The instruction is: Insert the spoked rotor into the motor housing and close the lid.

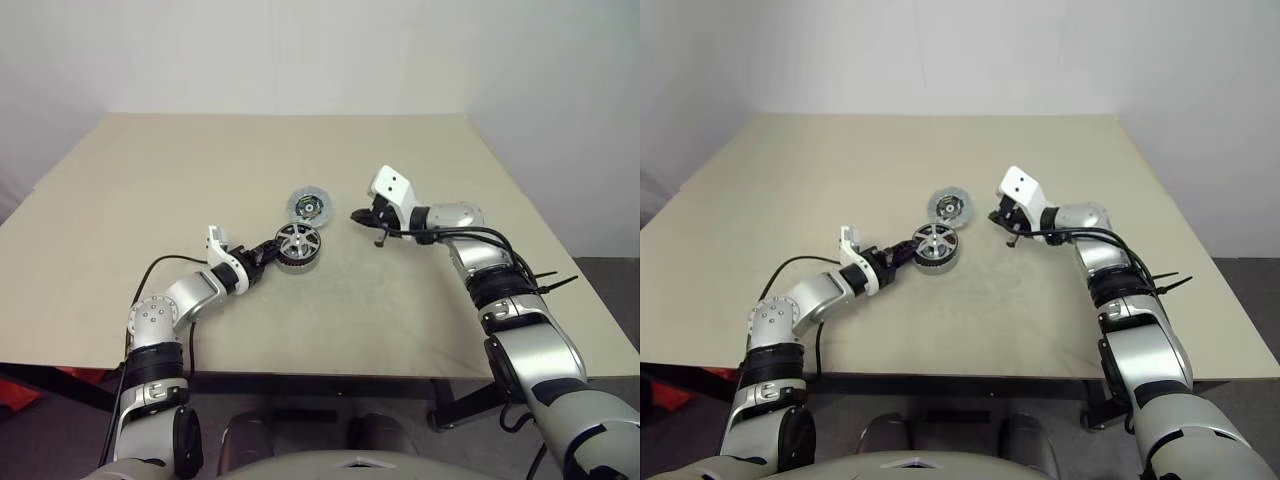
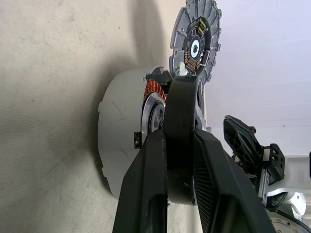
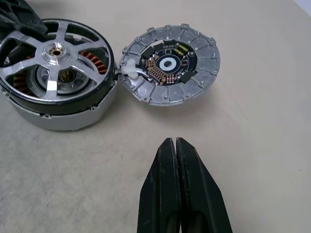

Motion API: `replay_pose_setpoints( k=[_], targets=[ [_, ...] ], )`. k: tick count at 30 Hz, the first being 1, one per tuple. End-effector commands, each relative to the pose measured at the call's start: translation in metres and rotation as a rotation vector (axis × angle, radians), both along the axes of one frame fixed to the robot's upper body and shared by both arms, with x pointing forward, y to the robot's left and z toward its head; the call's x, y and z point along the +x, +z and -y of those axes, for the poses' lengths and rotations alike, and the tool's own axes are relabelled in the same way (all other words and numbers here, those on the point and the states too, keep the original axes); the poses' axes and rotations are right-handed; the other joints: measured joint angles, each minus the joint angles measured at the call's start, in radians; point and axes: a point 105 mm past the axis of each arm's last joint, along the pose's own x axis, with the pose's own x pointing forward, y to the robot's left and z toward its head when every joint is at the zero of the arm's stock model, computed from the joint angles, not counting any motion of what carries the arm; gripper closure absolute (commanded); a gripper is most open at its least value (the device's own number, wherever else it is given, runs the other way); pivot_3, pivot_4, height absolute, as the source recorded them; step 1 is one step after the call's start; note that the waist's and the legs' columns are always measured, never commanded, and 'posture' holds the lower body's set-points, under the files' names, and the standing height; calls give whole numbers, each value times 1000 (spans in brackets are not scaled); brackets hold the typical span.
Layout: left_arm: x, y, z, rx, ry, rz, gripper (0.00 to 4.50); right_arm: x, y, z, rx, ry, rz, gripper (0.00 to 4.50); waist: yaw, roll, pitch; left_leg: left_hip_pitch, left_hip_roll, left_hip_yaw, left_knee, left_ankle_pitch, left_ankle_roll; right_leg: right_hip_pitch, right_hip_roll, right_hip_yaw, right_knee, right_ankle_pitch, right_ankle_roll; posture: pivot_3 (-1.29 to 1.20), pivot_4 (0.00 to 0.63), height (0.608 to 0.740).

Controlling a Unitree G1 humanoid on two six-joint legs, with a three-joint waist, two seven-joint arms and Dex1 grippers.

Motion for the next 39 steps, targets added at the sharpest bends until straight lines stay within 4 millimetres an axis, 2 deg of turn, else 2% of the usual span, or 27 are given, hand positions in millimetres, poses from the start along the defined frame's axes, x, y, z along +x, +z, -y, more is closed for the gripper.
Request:
replay_pose_setpoints(
  k=[1, 8, 14, 21, 25, 31, 36, 39],
  targets=[
    [5, 10, -2, 6, 6, 35, 3763, 2, 22, -6, 39, 8, 66, 4500, 0, 0, 0, 0, 0, 0, 0, 0, 0, 0, 0, 0, 0, 0, 0, 0, 0, 740],
    [7, 3, -10, 32, 52, 5, 1639, 5, 22, -5, 39, -10, 71, 4500, 0, 0, 0, 3, 0, 0, 0, 0, 0, 3, 0, 0, 1, 0, 0, 0, 0, 740],
    [0, 12, -15, 18, 49, 38, 1639, 5, 18, -4, 38, -13, 69, 4500, -2, 0, 0, 4, 0, 0, 0, 0, 0, 4, 0, 0, 1, 0, 0, 0, 0, 740],
    [-13, 19, -31, 56, 75, 55, 1639, 5, 17, -7, 40, -4, 70, 4500, -2, 0, 0, 3, 0, 0, 0, 0, 0, 3, 0, 0, 0, 0, 0, 0, 0, 740],
    [-20, 28, -31, 68, 66, 88, 1639, 5, 18, -11, 46, 10, 71, 4500, 1, 0, 0, 2, 0, 0, 0, 0, 0, 3, 0, 0, 0, 0, 0, 0, 0, 740],
    [-25, 36, -29, 188, 59, 188, 1639, -4, 13, -32, 66, 89, 53, 4500, -1, 0, 0, 2, 0, 0, 0, 0, 0, 3, 0, -1, 0, 0, 0, 0, 0, 740],
    [-21, 47, -34, 259, 80, 273, 1639, -20, 1, -65, 96, 188, 10, 4500, -3, 0, 0, 3, 1, 0, 0, 0, 0, 3, 0, -1, 0, 0, 0, 0, 0, 740],
    [-19, 46, -38, 279, 92, 277, 1639, -25, -7, -80, 121, 201, -18, 4500, -3, 0, 0, 3, 1, 0, 0, 0, 0, 3, 0, -1, 1, 0, 0, 0, 0, 740]
  ],
)
